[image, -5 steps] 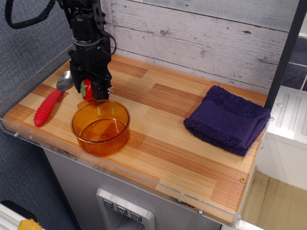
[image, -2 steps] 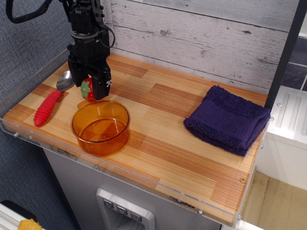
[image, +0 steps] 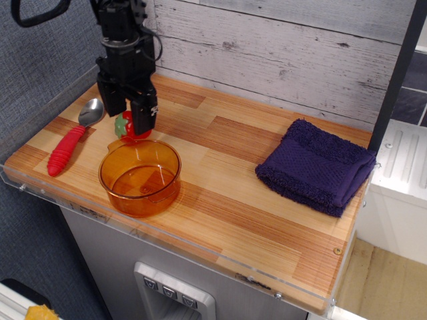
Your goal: Put the strawberry next to the red spoon.
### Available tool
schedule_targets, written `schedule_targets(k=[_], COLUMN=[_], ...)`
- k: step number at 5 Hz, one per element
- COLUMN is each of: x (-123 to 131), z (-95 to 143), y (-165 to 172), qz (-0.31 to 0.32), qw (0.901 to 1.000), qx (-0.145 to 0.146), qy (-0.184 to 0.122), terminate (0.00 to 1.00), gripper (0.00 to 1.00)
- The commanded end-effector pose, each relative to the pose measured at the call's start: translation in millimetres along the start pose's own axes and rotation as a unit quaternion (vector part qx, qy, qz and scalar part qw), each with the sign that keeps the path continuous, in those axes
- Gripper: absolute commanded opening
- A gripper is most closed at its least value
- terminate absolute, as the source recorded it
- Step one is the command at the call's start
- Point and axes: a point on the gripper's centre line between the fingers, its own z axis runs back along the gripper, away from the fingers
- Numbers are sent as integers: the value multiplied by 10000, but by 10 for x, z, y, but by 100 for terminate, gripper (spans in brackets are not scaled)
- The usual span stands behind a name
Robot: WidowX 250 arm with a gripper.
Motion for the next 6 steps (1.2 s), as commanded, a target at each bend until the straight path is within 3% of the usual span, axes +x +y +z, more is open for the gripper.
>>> schedule_targets(k=[1,3,4,5,6], x=[90,337,448,574,705], z=[537,918,1053,1153,1181], y=[-160,-657,-986,-1208,-1334], qz=[-199,-973,-1389,-1437,-1211], qw=[9980,9912,9822,9803,9786], qx=[354,367,427,392,96], qy=[-495,-824,-1193,-1294,-1660], terminate=[0,0,0,0,0], gripper=[100,100,100,100,100])
